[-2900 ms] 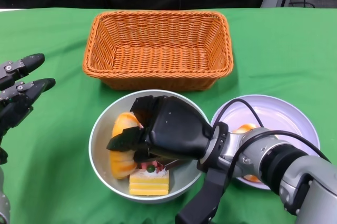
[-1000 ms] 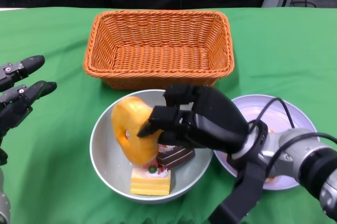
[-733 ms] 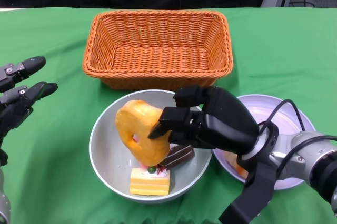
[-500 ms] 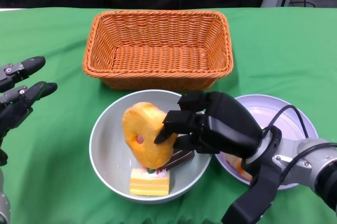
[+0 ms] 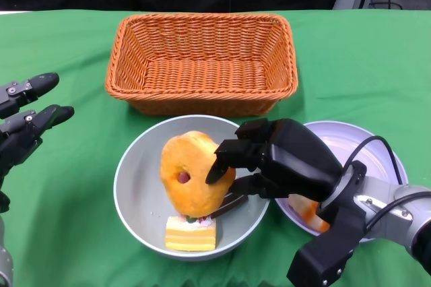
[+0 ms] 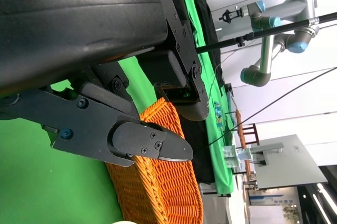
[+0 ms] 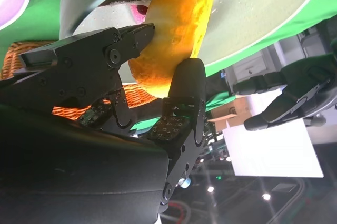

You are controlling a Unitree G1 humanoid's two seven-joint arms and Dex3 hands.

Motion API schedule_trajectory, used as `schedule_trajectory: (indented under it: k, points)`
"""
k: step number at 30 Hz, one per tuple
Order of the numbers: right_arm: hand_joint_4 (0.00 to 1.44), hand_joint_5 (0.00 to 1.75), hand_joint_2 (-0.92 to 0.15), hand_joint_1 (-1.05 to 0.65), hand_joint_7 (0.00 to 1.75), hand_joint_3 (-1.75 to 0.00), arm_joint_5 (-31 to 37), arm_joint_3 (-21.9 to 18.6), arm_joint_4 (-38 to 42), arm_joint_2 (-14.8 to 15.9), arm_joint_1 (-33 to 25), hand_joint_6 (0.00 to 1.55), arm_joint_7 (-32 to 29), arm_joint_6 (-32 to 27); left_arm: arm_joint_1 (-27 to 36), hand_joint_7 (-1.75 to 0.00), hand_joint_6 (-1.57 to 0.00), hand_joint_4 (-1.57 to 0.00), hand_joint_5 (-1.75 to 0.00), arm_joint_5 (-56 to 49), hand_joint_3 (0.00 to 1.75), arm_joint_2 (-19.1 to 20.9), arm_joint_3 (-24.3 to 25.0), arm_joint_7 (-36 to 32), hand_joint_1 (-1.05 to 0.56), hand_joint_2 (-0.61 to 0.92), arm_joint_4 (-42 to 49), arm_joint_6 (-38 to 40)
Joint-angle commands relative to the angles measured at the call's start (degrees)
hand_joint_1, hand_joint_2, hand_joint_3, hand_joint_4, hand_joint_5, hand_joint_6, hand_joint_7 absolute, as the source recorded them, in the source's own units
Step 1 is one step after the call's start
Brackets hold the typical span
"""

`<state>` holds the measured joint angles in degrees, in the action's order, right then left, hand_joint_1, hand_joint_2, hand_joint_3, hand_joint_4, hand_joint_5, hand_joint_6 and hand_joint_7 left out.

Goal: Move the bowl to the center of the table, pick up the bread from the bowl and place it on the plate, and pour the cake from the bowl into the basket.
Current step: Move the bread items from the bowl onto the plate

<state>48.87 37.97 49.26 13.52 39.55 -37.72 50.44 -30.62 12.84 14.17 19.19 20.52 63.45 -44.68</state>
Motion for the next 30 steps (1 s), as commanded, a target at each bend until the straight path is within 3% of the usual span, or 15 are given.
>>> schedule_trajectory:
  k: [1, 2, 4, 6, 7, 10, 12, 14, 18, 23, 30]
  points:
    - [0.79, 1.51, -0.84, -0.06, 0.90, 0.00, 0.24, -0.76, -0.98, 0.54, -1.38, 0.88, 0.62, -0.91, -0.73, 0.00, -1.01, -1.10, -0.08, -0.04, 0.17, 1.36, 0.24, -0.09, -0.49, 0.92, 0.28, -0.20]
    - [0.79, 1.48, -0.83, -0.07, 0.91, 0.00, 0.52, -0.80, -1.40, 0.60, -1.59, 0.88, 0.80, -1.56, -0.73, 0.00, -1.01, -1.10, -0.08, 0.01, 0.17, 1.33, 0.28, -0.06, -0.48, 0.92, 0.27, -0.18]
    - [0.85, 1.32, -0.82, -0.11, 0.76, 0.00, 1.11, -0.74, -2.63, 0.94, -2.00, 0.93, 1.68, -3.18, -0.72, 0.00, -1.01, -1.10, -0.07, -0.05, 0.17, 1.33, 0.28, -0.08, -0.48, 0.92, 0.34, -0.36]
    - [0.93, 0.91, -0.81, -0.20, 0.43, 0.00, 1.37, -0.83, -4.85, 1.51, -2.77, 1.03, 3.75, -5.50, -0.66, 0.00, -1.01, -1.10, -0.07, -0.12, 0.17, 1.33, 0.25, -0.13, -0.48, 0.92, 0.33, -0.51]
    - [0.95, 0.80, -0.81, -0.22, 0.31, 0.00, 1.46, -0.93, -5.92, 1.72, -3.20, 1.07, 4.45, -6.46, -0.65, 0.00, -1.01, -1.10, -0.07, -0.11, 0.17, 1.31, 0.26, -0.12, -0.48, 0.92, 0.35, -0.56]
    - [0.88, 0.68, -0.84, -0.21, 0.12, -0.01, 1.59, -1.62, -10.56, 2.31, -5.17, 1.07, 6.66, -10.09, -0.53, 0.00, -1.01, -1.10, -0.07, -0.28, 0.18, 1.32, 0.15, -0.47, -0.47, 0.92, 0.20, -0.31]
    - [0.84, 0.63, -0.84, -0.23, 0.07, -0.01, 1.69, -2.10, -14.18, 2.79, -6.51, 1.06, 8.81, -12.72, -0.51, 0.00, -1.01, -1.11, -0.07, -0.38, 0.18, 1.34, 0.11, -0.67, -0.47, 0.92, 0.19, -0.24]
    - [0.78, 0.43, -0.84, -0.32, 0.01, 0.00, 1.79, -2.55, -17.37, 3.20, -7.66, 0.99, 10.95, -14.91, -0.51, -0.01, -1.02, -1.11, -0.07, -0.48, 0.17, 1.38, 0.08, -0.83, -0.47, 0.92, 0.23, -0.20]
    - [0.70, 0.20, -0.80, -0.40, 0.00, 0.00, 2.23, -3.60, -25.00, 4.02, -10.11, 0.87, 15.88, -18.86, -0.70, 0.00, -1.02, -1.11, -0.06, -0.16, 0.17, 1.40, 0.17, -0.18, -0.47, 0.92, 0.33, -0.11]
    - [0.67, 0.12, -0.79, -0.43, 0.00, 0.00, 3.27, -4.09, -29.57, 4.36, -11.93, 0.81, 18.37, -21.72, -0.88, 0.00, -1.02, -1.11, -0.06, -0.08, 0.18, 1.51, 0.21, 0.27, -0.47, 0.92, 0.72, -0.49]
    - [0.70, 0.10, -0.77, -0.42, 0.01, 0.00, 4.86, -4.87, -31.10, 3.38, -13.43, 0.84, 15.16, -23.36, -0.61, -0.01, -1.03, -1.11, -0.05, -1.32, 0.19, 1.78, -0.30, -1.30, -0.47, 0.92, 0.67, -0.46]
